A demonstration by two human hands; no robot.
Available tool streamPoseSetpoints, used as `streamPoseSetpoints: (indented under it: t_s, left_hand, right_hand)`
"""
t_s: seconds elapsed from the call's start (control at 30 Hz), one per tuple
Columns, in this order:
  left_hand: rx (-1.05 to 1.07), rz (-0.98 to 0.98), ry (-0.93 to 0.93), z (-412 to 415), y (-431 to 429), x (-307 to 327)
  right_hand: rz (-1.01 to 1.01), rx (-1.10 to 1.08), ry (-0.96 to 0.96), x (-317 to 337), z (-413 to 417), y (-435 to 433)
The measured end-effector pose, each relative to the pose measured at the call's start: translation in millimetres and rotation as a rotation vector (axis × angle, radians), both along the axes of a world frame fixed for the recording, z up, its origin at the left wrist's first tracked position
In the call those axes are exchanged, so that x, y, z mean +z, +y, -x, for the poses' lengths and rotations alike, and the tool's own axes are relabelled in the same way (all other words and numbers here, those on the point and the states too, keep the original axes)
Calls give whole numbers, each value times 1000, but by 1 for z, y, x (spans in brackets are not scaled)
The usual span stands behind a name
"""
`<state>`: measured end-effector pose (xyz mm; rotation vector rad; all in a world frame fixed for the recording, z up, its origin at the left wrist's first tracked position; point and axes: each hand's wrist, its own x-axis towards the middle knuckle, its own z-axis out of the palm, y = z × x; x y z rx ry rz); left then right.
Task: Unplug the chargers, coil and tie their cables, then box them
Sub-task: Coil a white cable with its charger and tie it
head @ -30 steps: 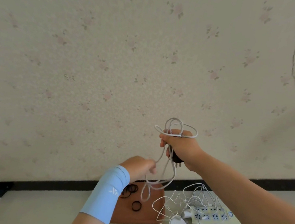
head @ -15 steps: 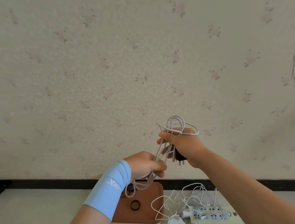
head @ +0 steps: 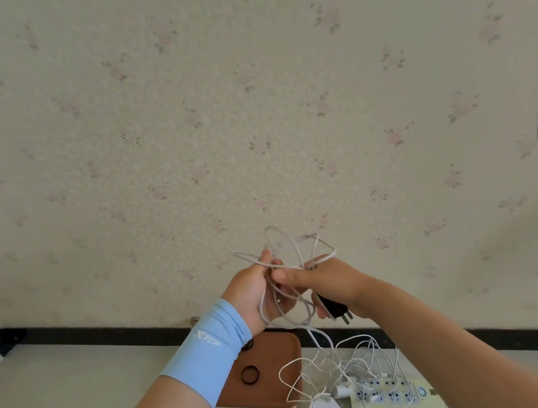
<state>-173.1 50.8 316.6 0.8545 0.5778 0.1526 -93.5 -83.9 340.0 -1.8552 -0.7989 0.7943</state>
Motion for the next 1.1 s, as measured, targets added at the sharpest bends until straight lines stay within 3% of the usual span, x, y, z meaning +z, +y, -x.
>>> streamPoseSetpoints:
  t_s: [0.13,0.3,0.43,0.53,0.7,0.83,0.93,1.03,1.1]
  left_hand:
    - [121,153,-37,-9,-5,4]
    - [42,215,-59,-6,-6,6]
    - [42,193,-77,-3,-3,10]
    - [76,86,-53,0,4,13]
    - [74,64,0,12,16,18]
    - [168,14,26,14,27,15]
    - [34,-242,52,21,44,11]
    - [-444,-649,195,35,57,3]
    - [-725,-895,438,44,65,-4]
  right_hand:
    - [47,138,21,-4,6,5]
    - [210,255,-70,-6,5,7]
    - [342,311,-159,-8,-6,7]
    - [358,375,-236,-12,-3,10]
    - [397,537,-307,-13,-2,9]
    - [276,525,-198,-10,-8,3]
    - [176,469,71,-9,-16,-7]
    - [243,455,219,-11,-26,-18]
    - [300,440,199,-13,-30,-22]
